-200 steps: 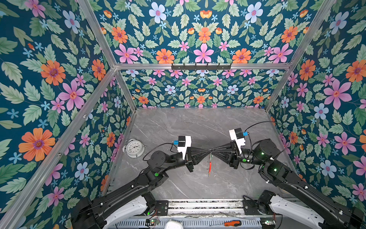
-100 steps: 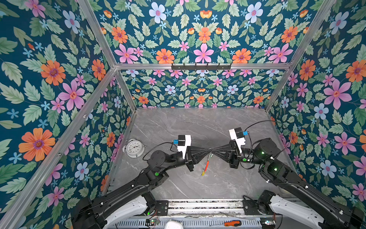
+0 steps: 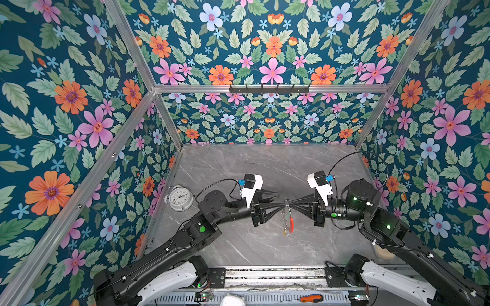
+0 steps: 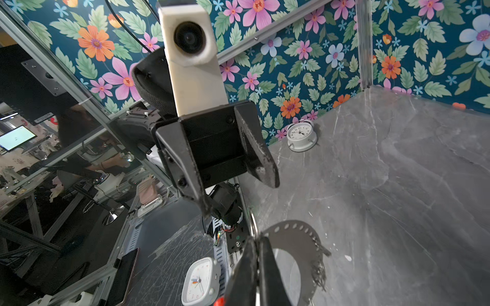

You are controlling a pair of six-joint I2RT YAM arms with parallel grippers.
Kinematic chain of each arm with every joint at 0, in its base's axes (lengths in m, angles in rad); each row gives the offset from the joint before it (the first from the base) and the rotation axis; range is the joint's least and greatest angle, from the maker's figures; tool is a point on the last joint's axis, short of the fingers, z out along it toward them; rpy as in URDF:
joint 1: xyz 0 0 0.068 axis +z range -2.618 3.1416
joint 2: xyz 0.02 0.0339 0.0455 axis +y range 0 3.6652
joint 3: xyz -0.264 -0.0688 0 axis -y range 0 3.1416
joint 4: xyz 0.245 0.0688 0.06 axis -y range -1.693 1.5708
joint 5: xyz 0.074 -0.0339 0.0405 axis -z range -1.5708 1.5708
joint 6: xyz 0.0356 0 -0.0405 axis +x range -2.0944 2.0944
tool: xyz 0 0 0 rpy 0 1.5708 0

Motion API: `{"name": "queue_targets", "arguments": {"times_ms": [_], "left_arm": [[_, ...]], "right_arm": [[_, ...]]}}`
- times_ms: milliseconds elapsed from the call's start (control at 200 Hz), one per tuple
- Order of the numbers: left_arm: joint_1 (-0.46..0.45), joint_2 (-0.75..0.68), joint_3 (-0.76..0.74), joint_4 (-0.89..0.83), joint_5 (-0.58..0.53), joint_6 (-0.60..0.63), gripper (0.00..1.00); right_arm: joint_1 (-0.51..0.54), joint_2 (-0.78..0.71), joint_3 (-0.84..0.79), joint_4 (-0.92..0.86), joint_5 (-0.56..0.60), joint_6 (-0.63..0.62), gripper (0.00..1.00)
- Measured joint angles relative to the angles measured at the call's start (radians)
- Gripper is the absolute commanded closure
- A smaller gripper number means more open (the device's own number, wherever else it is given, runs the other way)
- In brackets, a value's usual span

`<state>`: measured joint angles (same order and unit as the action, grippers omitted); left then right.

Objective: Remove the keys from the keyring

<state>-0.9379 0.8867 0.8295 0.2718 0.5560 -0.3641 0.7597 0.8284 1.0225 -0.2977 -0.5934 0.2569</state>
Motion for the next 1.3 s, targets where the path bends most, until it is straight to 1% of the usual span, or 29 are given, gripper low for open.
{"name": "queue_targets", "arguments": {"times_ms": [55, 105, 270, 515, 765, 900, 975, 1130, 1275, 1300], "left_arm": [[0.000, 0.009, 0.031, -0.062, 0.009, 0.011, 0.53], [0.000, 0.018, 0.058, -0.117, 0.018, 0.029, 0.55], [0.000, 0.064, 0.138, -0.248, 0.038, 0.059, 0.73], [0.000, 0.109, 0.199, -0.362, 0.071, 0.082, 0.90], [0.000, 0.127, 0.205, -0.380, 0.112, 0.090, 0.92], [0.000, 0.129, 0.205, -0.380, 0.130, 0.101, 0.96], [0.000, 0.130, 0.207, -0.381, 0.136, 0.101, 1.00], [0.000, 0.128, 0.204, -0.376, 0.143, 0.102, 1.00], [0.001, 0.099, 0.153, -0.316, 0.138, 0.102, 1.00], [0.001, 0.092, 0.141, -0.301, 0.136, 0.101, 1.00]], "right_arm": [[0.000, 0.005, 0.017, -0.043, 0.015, -0.016, 1.00], [0.000, 0.011, 0.031, -0.074, 0.020, -0.028, 1.00], [0.000, 0.031, 0.060, -0.135, 0.024, -0.053, 1.00], [0.000, 0.046, 0.076, -0.169, 0.024, -0.058, 1.00], [0.000, 0.055, 0.087, -0.176, 0.027, -0.066, 1.00], [0.000, 0.059, 0.092, -0.182, 0.029, -0.072, 1.00], [0.000, 0.060, 0.093, -0.185, 0.033, -0.076, 1.00], [0.001, 0.063, 0.096, -0.186, 0.034, -0.076, 1.00], [0.002, 0.068, 0.096, -0.184, 0.023, -0.076, 1.00], [0.002, 0.068, 0.096, -0.183, 0.021, -0.076, 0.96]]}}
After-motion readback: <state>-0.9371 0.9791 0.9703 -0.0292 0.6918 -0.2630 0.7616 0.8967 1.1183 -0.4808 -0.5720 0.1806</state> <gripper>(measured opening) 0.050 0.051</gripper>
